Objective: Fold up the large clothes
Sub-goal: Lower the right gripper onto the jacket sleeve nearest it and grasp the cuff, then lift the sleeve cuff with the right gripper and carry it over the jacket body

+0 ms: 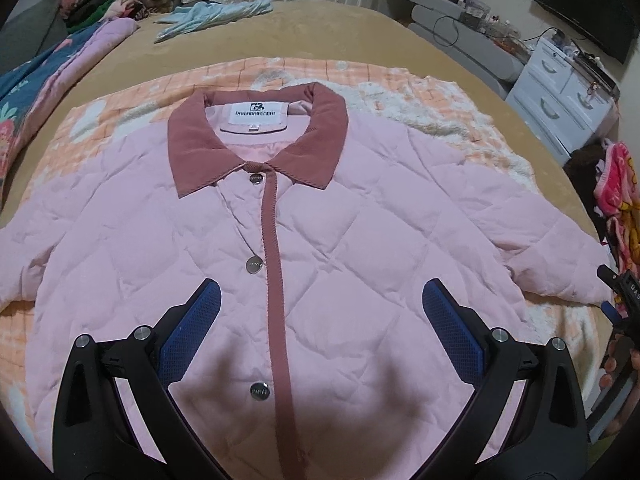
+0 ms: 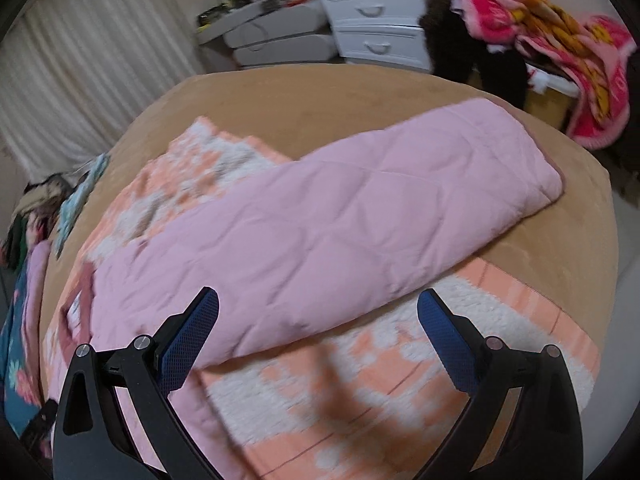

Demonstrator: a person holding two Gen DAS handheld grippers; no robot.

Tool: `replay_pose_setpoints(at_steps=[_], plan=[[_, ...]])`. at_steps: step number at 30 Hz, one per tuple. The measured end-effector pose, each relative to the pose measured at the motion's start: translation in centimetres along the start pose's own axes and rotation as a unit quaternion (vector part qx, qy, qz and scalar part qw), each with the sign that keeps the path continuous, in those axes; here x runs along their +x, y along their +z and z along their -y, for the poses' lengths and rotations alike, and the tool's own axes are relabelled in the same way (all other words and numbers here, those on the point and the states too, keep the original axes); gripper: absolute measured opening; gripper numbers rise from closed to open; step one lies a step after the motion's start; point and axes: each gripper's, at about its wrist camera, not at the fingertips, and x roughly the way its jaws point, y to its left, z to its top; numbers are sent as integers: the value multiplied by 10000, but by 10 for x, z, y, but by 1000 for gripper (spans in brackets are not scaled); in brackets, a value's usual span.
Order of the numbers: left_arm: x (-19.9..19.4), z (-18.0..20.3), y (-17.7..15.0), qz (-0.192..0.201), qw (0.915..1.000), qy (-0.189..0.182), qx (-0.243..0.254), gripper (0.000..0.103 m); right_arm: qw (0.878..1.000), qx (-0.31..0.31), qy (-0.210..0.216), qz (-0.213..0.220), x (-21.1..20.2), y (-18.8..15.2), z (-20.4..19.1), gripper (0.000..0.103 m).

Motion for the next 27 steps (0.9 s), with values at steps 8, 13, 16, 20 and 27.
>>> replay_pose_setpoints(at_steps=[8,13,16,20,27], plan=[[25,4,7,-78,9999,74,23,95,9968,735,-295,-56,29,15,45,99],[37,4,14,-122,9998,152,6,95,9895,1365,-467,-40,47,28,81,99],[42,0,17,-155,9996,234,-36,95,9823,1838,-363,-80,59,34,104,99],[45,-5,21,-163,9993,334,-86,95,9762,2157,-144,184,64,43,119,99],[39,-14,26,-122,9990,406,-127,95,9606,2694,367,573,62,47,143,39]])
